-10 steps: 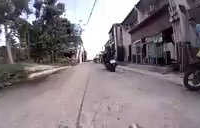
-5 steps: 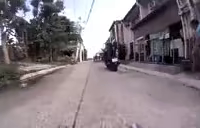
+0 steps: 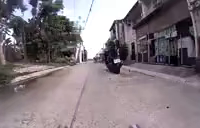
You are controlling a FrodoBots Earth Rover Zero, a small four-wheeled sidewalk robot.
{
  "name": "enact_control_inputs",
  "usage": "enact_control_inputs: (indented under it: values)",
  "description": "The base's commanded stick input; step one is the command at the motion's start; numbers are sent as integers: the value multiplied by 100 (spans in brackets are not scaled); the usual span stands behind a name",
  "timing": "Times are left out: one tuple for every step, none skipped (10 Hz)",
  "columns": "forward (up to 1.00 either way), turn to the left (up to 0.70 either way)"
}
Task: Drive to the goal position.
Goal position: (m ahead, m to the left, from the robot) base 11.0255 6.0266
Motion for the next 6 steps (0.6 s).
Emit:
enact_control_inputs:
  values:
    - [100,4]
    - [100,4]
    - [100,4]
    - [100,4]
    - [100,4]
    - [100,4]
